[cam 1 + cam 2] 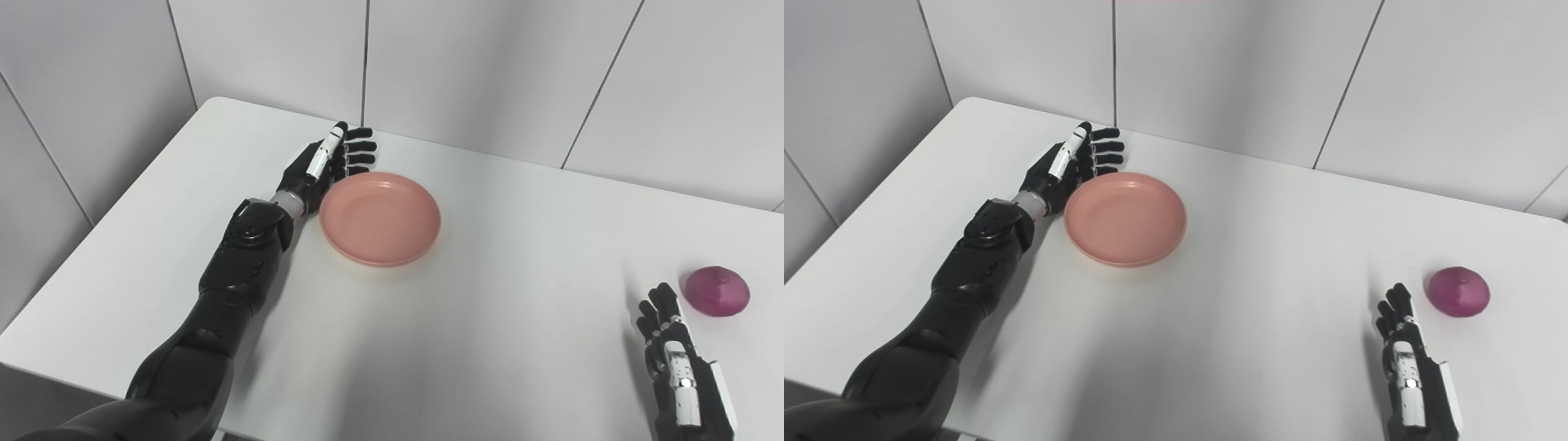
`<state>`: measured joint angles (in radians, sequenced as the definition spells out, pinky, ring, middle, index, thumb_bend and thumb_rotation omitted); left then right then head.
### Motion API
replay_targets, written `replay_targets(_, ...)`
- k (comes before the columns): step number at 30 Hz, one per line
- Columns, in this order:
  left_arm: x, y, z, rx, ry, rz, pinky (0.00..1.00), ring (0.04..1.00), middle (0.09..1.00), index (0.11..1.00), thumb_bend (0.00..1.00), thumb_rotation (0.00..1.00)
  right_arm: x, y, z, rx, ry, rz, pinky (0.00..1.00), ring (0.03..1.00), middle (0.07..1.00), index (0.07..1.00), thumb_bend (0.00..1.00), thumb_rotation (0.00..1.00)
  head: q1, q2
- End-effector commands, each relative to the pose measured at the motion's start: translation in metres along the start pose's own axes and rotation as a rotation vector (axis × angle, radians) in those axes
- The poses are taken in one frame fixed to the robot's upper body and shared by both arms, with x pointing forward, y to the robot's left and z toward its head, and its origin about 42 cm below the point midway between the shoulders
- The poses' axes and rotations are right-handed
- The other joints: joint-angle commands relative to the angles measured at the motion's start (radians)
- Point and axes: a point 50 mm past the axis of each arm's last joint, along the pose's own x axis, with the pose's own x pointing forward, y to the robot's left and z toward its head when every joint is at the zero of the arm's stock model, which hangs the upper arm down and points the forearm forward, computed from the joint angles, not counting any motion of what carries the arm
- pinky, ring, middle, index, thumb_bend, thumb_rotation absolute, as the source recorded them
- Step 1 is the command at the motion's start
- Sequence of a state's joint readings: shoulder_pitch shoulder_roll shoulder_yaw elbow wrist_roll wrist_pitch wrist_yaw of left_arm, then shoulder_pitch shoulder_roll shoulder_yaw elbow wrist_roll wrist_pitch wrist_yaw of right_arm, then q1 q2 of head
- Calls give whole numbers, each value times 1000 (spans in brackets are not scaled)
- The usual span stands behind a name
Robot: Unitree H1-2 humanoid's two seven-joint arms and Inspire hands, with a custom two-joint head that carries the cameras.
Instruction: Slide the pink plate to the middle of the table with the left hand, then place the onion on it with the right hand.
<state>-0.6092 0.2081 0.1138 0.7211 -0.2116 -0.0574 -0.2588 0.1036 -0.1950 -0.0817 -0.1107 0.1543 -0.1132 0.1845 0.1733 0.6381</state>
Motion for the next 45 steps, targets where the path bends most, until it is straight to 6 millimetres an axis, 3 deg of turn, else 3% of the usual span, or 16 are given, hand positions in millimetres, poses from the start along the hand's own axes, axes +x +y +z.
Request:
replay_targets(1, 9, -5, 20, 28, -62, -22, 699, 735, 745, 726, 328, 1000, -4, 2, -16, 18, 13, -4, 1000, 993, 1000, 1000, 91, 1000, 1, 1)
replay_targets(45, 9, -33, -8, -14, -55, -117, 705, 737, 745, 718, 370, 1000, -4, 14, -23, 26, 11, -15, 1000, 966, 990, 991, 195, 1000, -107, 18)
